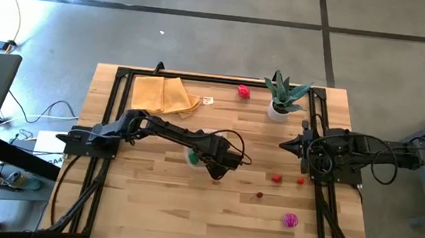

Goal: Pick and placing Produce into tupperware
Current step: Put the orange into the transparent bin, then put the pink dragonfruit into the transparent bin

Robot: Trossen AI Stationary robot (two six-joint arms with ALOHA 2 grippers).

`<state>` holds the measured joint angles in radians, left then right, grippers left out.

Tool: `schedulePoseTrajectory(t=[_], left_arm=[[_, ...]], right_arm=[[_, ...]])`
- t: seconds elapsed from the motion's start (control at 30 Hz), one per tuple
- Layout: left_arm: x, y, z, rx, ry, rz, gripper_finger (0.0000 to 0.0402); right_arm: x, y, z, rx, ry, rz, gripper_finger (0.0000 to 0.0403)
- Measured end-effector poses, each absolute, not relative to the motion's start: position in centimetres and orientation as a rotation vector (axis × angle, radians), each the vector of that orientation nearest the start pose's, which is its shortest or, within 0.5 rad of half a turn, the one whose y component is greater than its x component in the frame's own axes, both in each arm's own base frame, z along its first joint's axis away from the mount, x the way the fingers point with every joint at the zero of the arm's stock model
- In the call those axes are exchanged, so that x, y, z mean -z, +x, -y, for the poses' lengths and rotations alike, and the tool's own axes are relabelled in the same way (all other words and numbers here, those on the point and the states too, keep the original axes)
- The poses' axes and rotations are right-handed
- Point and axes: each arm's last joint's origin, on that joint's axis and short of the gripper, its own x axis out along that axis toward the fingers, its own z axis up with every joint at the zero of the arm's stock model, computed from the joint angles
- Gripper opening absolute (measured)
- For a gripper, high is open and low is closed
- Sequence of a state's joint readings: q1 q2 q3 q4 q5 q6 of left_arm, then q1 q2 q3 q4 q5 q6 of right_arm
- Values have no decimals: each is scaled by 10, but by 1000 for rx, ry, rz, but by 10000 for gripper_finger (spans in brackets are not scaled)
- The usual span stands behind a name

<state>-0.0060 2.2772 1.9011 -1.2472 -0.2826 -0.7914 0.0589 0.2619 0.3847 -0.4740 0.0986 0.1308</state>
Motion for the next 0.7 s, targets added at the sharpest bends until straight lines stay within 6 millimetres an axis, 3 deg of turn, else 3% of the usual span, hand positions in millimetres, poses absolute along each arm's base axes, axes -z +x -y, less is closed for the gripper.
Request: schedulePoseTrajectory(t=[0.33,0.7], left_arm=[[-175,436,-6,-814,-368,-1424,306],[-194,438,-6,-822,-351,-1408,286]], right_arm=[[-228,91,-3,62,102,-347,0],[-228,91,-3,62,102,-347,0]])
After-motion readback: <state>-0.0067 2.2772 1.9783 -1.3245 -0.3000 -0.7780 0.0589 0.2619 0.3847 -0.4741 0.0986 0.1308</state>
